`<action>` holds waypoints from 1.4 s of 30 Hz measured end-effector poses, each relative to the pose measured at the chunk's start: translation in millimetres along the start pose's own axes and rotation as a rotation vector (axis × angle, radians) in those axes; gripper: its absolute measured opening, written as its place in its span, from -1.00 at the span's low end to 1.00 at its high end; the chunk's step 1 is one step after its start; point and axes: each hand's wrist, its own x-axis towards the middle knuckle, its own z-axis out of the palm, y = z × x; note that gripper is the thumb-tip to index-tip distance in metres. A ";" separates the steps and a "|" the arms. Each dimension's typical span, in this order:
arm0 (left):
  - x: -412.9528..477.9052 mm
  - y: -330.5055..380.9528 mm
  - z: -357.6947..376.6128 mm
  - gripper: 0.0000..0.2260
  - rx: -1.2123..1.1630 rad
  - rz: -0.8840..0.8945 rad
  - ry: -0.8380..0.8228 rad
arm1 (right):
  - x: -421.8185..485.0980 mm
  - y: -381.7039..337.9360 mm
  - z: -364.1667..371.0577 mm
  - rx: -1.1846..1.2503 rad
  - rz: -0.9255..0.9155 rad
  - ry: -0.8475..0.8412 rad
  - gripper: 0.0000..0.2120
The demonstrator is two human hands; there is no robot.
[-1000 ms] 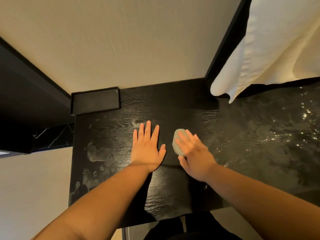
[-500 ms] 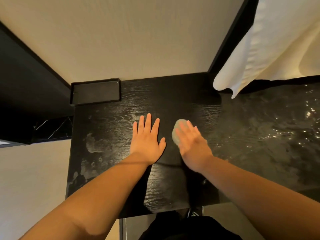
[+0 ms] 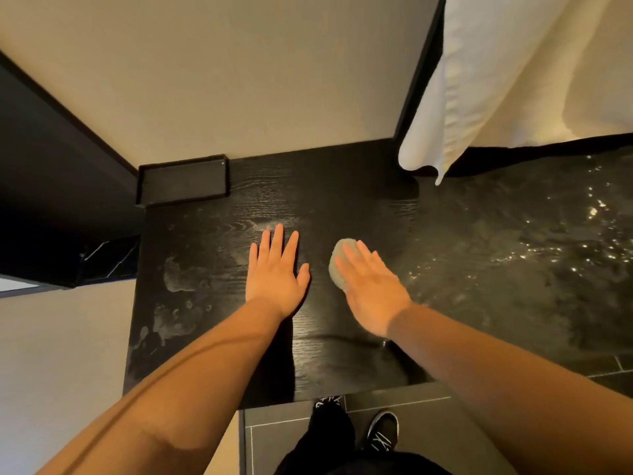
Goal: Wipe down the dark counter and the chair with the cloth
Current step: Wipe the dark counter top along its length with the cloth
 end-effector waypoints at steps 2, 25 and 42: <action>-10.6 5.5 2.8 -0.31 -0.016 -0.029 0.000 | -24.2 -9.6 6.2 0.004 -0.158 -0.063 -0.26; -92.0 30.2 22.2 -0.36 -0.018 -0.134 0.042 | -56.1 50.6 -4.8 -0.067 -0.099 -0.002 -0.25; -91.9 30.3 21.0 -0.35 -0.019 -0.129 0.072 | -72.2 64.1 -4.3 -0.077 -0.004 0.028 -0.30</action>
